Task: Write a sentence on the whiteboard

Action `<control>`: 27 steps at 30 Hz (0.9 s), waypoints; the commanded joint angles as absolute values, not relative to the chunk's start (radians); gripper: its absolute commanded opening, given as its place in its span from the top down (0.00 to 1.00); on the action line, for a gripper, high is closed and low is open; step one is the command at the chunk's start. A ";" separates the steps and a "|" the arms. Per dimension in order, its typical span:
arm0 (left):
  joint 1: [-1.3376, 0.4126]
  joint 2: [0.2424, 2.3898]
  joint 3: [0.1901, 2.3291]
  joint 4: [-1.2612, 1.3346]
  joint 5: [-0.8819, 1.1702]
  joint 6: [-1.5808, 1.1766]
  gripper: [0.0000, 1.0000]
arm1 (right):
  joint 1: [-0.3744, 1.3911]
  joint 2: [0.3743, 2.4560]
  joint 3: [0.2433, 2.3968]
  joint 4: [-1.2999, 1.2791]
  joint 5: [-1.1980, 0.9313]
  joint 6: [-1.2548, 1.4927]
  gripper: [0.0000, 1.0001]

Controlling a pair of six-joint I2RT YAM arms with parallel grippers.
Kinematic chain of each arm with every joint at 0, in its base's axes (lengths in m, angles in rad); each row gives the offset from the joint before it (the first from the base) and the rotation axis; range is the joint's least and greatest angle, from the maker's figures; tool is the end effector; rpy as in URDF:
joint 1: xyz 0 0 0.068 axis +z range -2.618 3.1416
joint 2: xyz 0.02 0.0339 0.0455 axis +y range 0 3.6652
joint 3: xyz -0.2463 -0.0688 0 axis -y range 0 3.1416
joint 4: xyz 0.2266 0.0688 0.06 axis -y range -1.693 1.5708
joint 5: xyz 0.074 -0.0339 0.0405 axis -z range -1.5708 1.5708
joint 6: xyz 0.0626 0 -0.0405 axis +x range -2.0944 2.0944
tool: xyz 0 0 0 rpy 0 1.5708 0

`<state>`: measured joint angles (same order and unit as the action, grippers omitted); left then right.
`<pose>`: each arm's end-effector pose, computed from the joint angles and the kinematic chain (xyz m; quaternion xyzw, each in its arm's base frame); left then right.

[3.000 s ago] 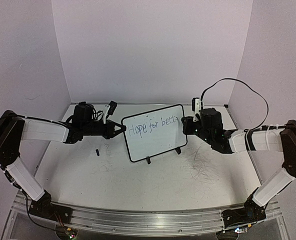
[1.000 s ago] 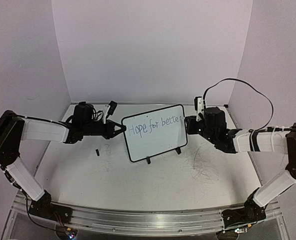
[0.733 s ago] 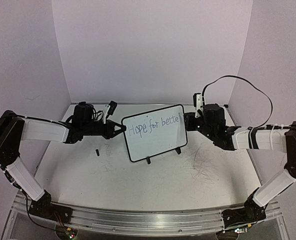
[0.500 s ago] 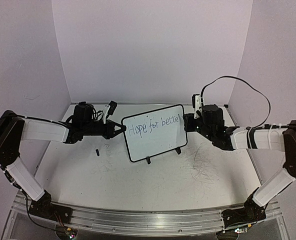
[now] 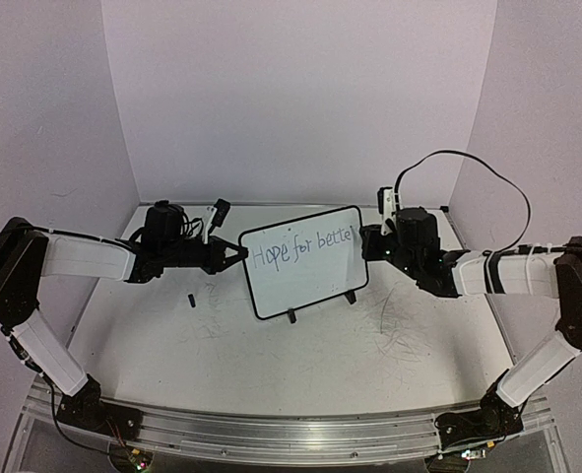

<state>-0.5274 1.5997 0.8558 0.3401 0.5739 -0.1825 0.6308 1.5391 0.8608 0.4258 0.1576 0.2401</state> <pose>0.2861 -0.2060 0.2007 0.2910 0.7618 -0.4051 0.4134 0.2947 0.2031 0.2303 -0.1057 0.7824 0.2011 0.5798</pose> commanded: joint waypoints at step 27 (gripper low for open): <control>-0.523 1.597 0.870 0.287 0.520 -0.122 1.00 | 0.628 1.535 0.797 0.443 0.133 0.298 1.00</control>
<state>-0.5274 1.5997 0.8558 0.3389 0.5728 -0.1833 0.6308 1.5391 0.7979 0.4335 0.1413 0.2886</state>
